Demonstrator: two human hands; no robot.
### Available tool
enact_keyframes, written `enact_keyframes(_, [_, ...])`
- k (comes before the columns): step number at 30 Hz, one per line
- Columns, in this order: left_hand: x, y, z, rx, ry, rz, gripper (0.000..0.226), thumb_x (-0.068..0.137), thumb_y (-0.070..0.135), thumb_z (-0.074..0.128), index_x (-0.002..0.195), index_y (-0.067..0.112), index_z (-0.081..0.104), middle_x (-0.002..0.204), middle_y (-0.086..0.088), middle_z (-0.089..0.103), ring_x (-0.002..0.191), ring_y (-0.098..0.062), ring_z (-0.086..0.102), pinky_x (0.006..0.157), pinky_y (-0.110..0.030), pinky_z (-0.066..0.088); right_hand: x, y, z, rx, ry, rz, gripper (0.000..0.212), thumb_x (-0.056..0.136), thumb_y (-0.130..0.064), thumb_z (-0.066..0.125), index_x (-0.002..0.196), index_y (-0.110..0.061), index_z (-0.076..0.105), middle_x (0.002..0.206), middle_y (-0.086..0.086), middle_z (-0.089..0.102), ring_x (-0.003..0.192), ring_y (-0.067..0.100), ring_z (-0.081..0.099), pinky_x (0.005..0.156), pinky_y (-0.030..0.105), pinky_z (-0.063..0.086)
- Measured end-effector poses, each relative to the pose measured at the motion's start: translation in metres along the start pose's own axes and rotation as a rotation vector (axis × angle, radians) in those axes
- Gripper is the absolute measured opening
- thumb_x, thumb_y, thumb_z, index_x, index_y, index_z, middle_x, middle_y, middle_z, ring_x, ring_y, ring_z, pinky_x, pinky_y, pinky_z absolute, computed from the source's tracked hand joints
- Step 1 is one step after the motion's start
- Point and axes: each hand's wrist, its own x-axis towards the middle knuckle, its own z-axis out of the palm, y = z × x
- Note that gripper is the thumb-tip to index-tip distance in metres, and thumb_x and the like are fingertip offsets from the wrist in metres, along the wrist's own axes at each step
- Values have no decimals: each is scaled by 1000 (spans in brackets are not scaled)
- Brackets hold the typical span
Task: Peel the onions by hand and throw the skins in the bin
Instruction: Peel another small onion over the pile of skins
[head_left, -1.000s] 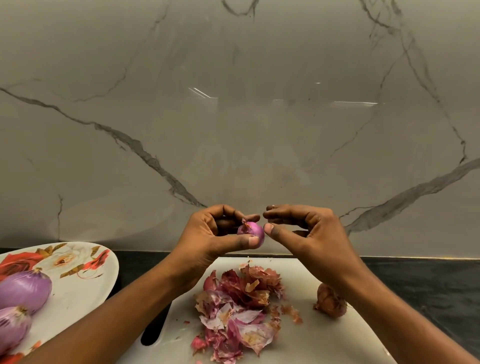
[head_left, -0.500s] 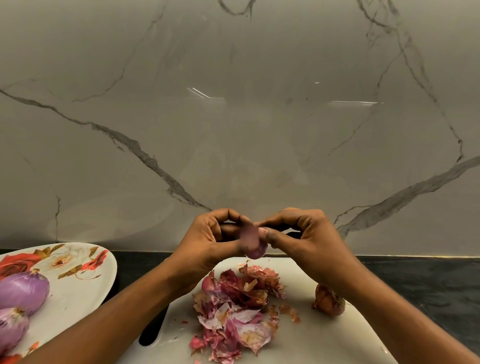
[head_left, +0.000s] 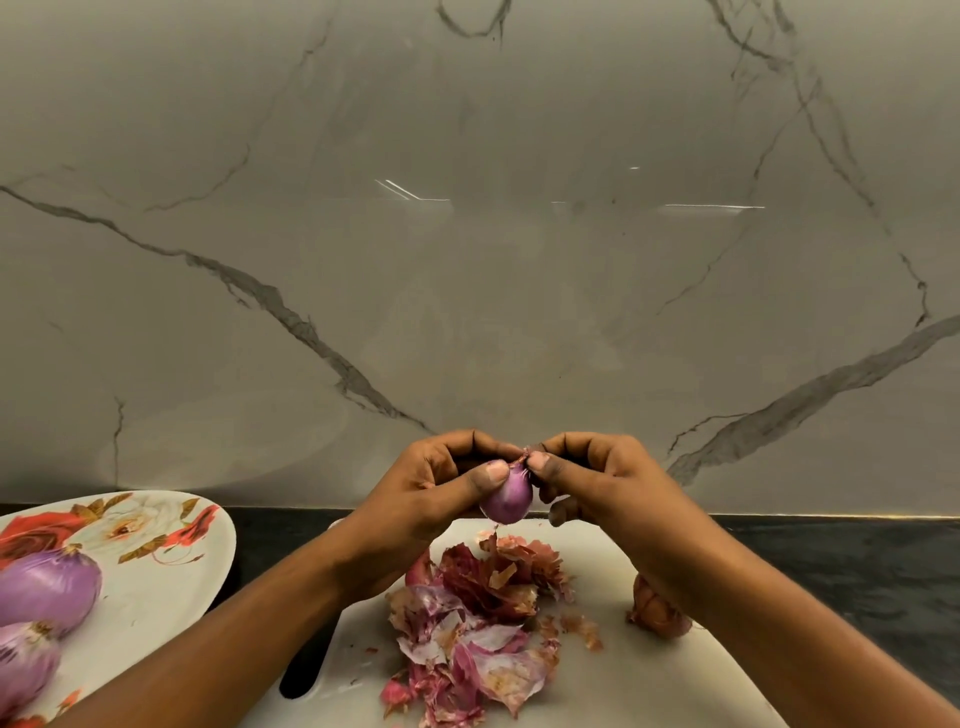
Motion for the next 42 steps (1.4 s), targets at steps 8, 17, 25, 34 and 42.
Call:
enact_keyframes(8, [-2, 0, 11, 258, 128, 97, 43, 78, 25, 88, 119, 19, 76, 124, 10, 71, 108, -20, 75, 89, -35, 64, -2, -2, 3, 91, 77, 52, 14, 99, -14, 69, 97, -2, 78, 83, 12, 77, 74, 21, 73, 73, 28, 63])
enact_keyframes(17, [-4, 1, 4, 272, 154, 198, 31, 86, 1, 83, 115, 12, 79, 107, -3, 80, 102, -27, 77, 87, -40, 65, -6, -7, 2, 153, -27, 103, 22, 102, -12, 64, 105, 8, 73, 82, 12, 64, 70, 15, 57, 62, 22, 51])
enact_keyframes(25, [-7, 0, 12, 232, 48, 118, 37, 86, -1, 82, 119, 14, 76, 113, 1, 79, 108, -20, 76, 86, -27, 61, -7, -17, -5, 402, 19, 174, 11, 97, -10, 69, 93, 0, 73, 76, 7, 64, 65, 13, 55, 56, 20, 52])
enact_keyframes(34, [-1, 1, -1, 289, 159, 269, 44, 73, -4, 90, 112, 8, 75, 120, 0, 78, 116, -20, 73, 98, -35, 60, -6, -9, -6, -16, 111, 60, 10, 82, -12, 87, 85, -6, 80, 72, -1, 73, 58, 2, 59, 59, 22, 49])
enact_keyframes(42, [1, -4, -4, 463, 208, 371, 45, 74, 3, 93, 114, 15, 78, 115, 5, 78, 115, -18, 73, 102, -38, 59, -9, -11, -2, -154, 77, -29, 9, 90, -24, 81, 86, -17, 86, 81, 4, 79, 73, 12, 70, 68, 23, 58])
